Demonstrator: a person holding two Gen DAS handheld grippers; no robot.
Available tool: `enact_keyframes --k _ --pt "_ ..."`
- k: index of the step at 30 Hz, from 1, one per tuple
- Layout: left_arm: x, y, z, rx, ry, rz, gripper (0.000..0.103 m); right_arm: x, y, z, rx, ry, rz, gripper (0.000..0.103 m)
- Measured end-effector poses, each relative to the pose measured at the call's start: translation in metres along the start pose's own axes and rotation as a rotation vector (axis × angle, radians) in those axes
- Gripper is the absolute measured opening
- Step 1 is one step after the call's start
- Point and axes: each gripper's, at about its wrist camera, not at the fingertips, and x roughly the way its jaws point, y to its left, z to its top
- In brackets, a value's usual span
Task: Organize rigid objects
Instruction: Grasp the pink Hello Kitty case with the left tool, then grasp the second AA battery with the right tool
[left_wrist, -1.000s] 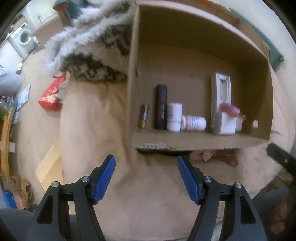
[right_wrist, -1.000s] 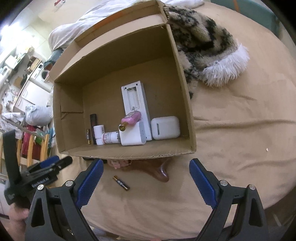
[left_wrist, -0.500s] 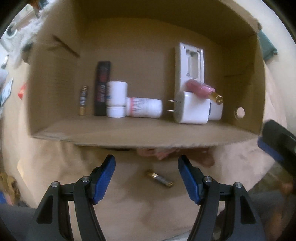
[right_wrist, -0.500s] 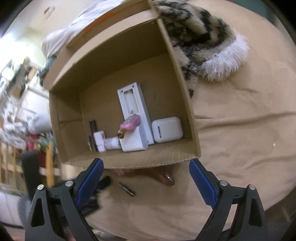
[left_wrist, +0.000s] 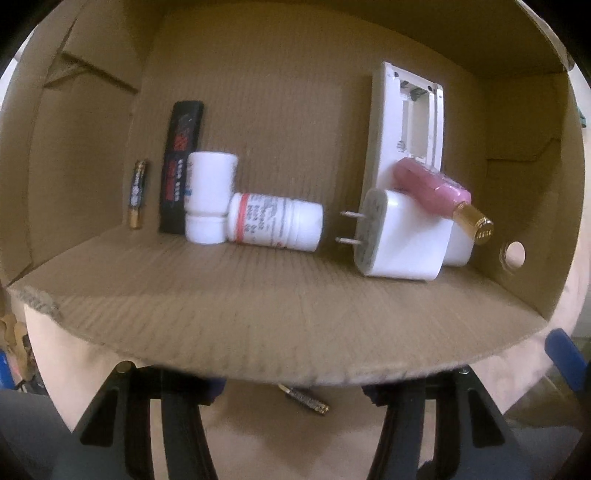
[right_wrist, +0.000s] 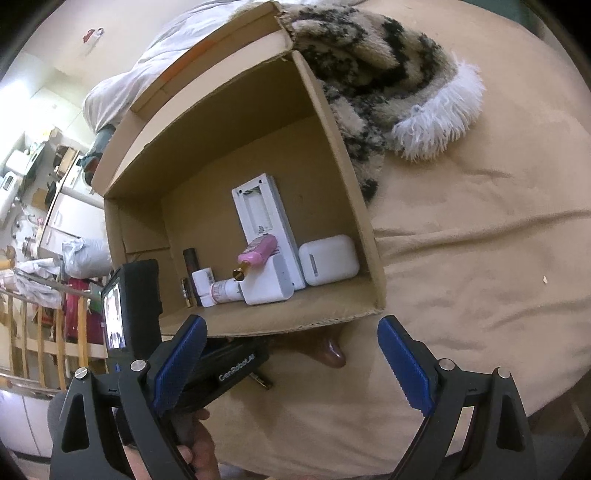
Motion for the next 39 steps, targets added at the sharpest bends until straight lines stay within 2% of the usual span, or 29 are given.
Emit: enact_keyframes --k 3,8,15,18,20,23,25,27,31,35,39 --pt "-0.008 0.017 0.006 0.012 0.01 0.013 0.053 0.0 0.001 0.0 -0.004 0.003 0.003 0.099" --pt "-0.043 0.043 -0.008 0.079 0.0 0.01 0.053 0.001 0.004 -0.001 -0.018 0.006 -0.004 0.099" --pt "-0.108 0.08 -0.026 0.122 -0.133 0.012 0.053 0.012 0.008 -0.004 -0.033 0.041 -0.028 0.099" --pt "-0.128 0.078 -0.034 0.12 -0.21 0.017 0.053 0.021 0.011 -0.007 -0.048 0.066 -0.044 0.099" --pt "-0.133 0.075 -0.028 0.122 -0.244 0.021 0.053 0.028 0.013 -0.011 -0.053 0.099 -0.041 0.099" --pt "-0.14 0.074 -0.021 0.138 -0.293 0.033 0.053 0.043 0.011 -0.023 0.001 0.179 0.024 0.099" --pt "-0.138 0.073 -0.022 0.168 -0.339 0.072 0.053 0.054 0.007 -0.034 0.079 0.222 0.043 0.099" --pt "-0.134 0.075 -0.022 0.161 -0.332 0.054 0.053 0.065 0.009 -0.046 0.155 0.256 0.07 0.099" --pt "-0.127 0.081 -0.018 0.131 -0.301 0.016 0.053 0.078 0.018 -0.065 0.246 0.233 0.006 0.099" --pt "-0.128 0.089 -0.014 0.088 -0.293 -0.003 0.053 0.089 0.016 -0.079 0.419 0.189 -0.093 0.099" --pt "-0.132 0.093 -0.016 0.072 -0.306 -0.003 0.053 0.096 0.035 -0.083 0.4 0.15 -0.196 0.099"
